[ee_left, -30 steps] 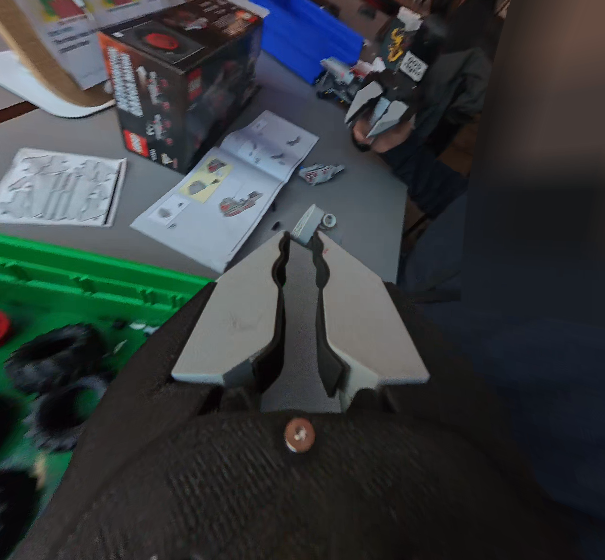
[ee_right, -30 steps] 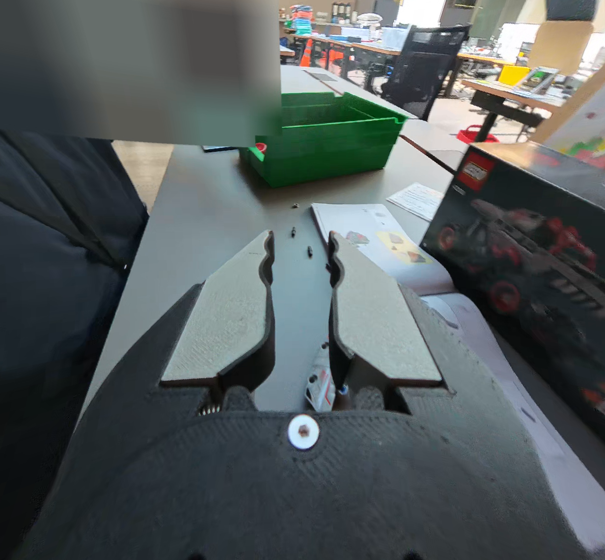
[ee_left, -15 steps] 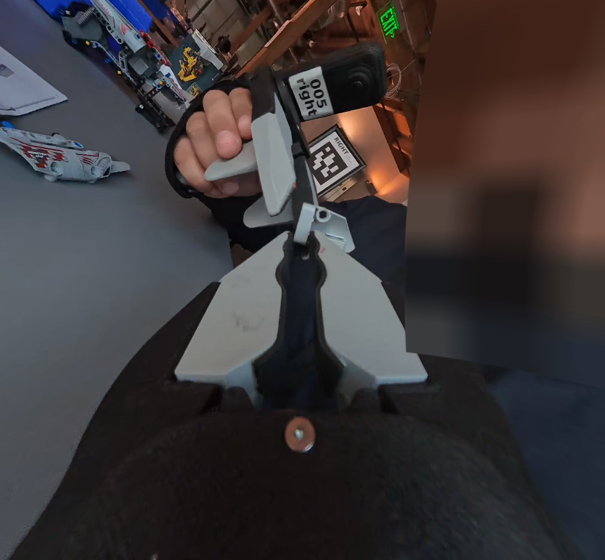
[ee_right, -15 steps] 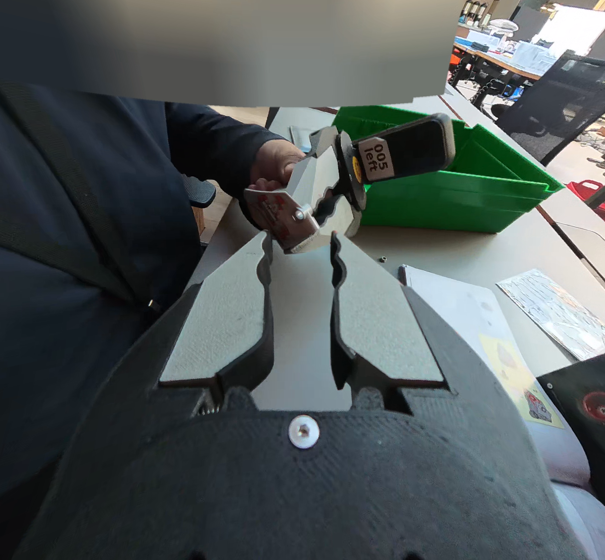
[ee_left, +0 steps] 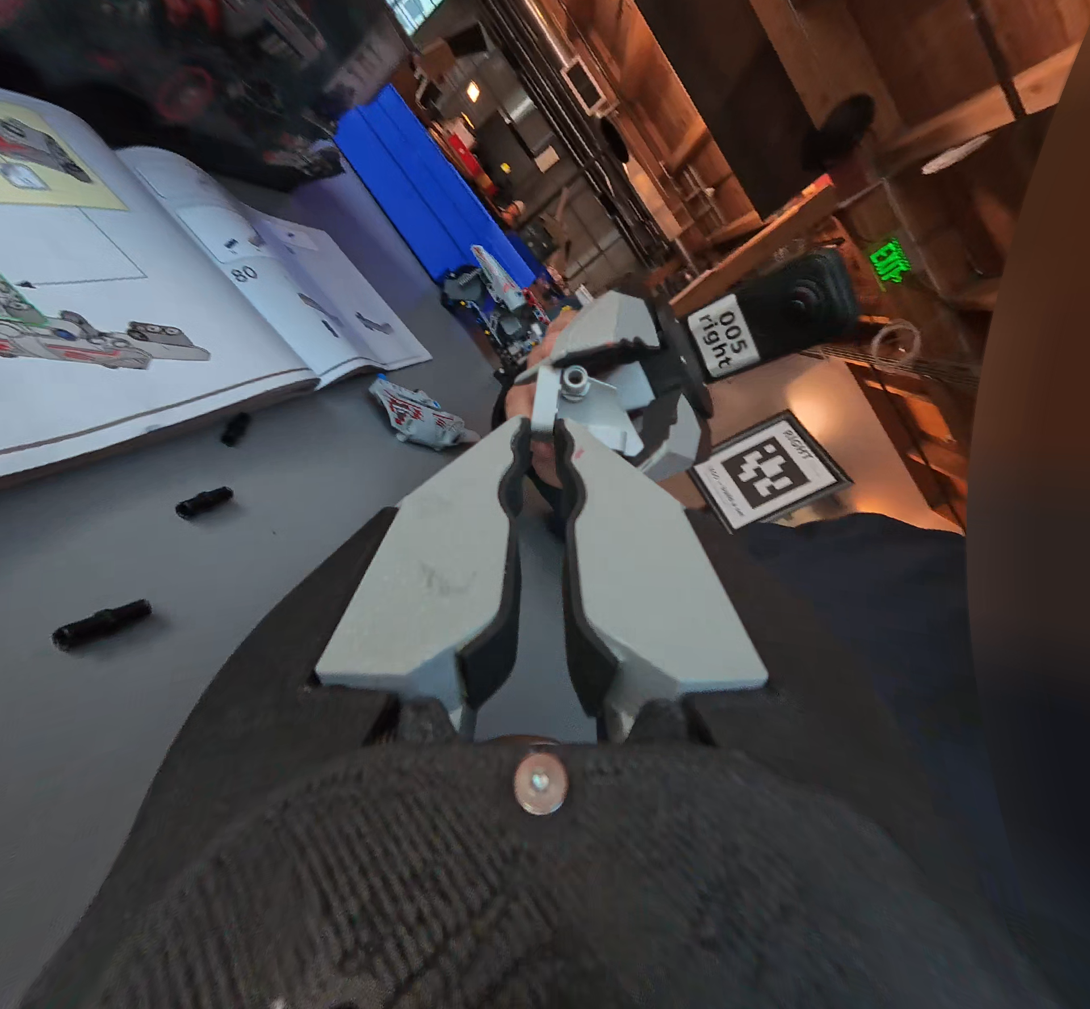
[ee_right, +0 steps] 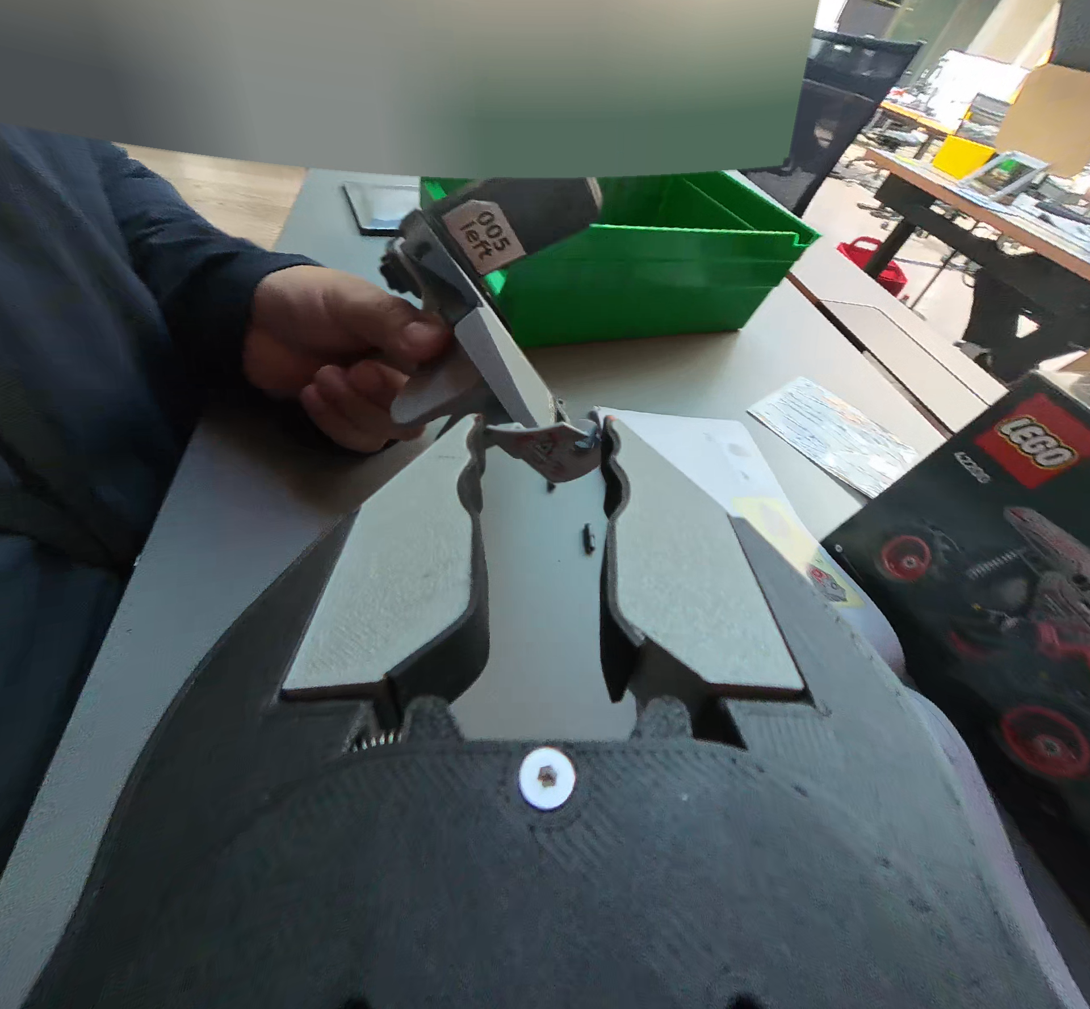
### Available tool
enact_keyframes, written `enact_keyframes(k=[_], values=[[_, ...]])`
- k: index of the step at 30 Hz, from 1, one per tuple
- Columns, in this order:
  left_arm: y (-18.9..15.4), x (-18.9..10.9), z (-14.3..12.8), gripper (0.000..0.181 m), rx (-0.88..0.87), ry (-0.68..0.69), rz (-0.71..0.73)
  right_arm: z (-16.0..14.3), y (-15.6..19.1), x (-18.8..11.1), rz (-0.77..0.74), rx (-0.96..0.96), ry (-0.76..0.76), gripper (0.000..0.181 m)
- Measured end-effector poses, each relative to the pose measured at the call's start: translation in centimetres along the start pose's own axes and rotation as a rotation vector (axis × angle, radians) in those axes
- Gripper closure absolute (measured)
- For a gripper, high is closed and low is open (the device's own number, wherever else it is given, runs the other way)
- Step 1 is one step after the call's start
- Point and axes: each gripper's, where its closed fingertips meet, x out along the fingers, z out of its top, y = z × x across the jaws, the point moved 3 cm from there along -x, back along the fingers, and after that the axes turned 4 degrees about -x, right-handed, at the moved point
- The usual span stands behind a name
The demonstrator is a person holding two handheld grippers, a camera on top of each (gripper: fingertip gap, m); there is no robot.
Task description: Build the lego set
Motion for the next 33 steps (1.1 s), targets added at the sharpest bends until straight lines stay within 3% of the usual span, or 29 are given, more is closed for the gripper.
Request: enact_keyframes(k=[1, 4, 6, 7, 11, 12, 13, 19, 33], values=[[0.2, 0.1, 0.2, 0.176, 0.015, -0.025, 0.030, -0.2, -0.3, 0.0, -0.030, -0.004, 0.010, 0.146], [0.8, 0.0, 1.1, 0.177, 0.021, -0.125, 0.098, -0.5, -1.1, -0.2, -0.136, -0.033, 0.034, 0.157], [0.9, -0.3, 1.6, 0.177, 0.021, -0.186, 0.118, -0.6, -1.0, -0.3, -0.166, -0.030, 0.027, 0.179], [0.9, -0.4, 1.7, 0.177, 0.021, -0.214, 0.124, -0.6, -1.0, -0.3, -0.177, -0.028, 0.023, 0.181], [0.9, -0.4, 1.9, 0.176, 0.052, -0.271, 0.174, -0.7, -1.2, -0.1, -0.213, 0.040, 0.004, 0.177], [0.9, -0.4, 1.9, 0.176, 0.052, -0.283, 0.177, -0.7, -1.3, 0.0, -0.211, 0.065, 0.002, 0.145], [0.9, -0.3, 1.8, 0.176, 0.052, -0.277, 0.182, -0.9, -1.4, 0.2, -0.210, 0.092, 0.016, 0.136], [0.7, 0.4, 1.4, 0.176, 0.088, -0.279, 0.208, -1.0, -1.8, 0.1, -0.226, 0.162, 0.010, 0.164], [0.7, 0.5, 0.8, 0.175, 0.026, -0.281, 0.193, -1.1, -2.2, -0.3, -0.148, 0.312, -0.067, 0.175]])
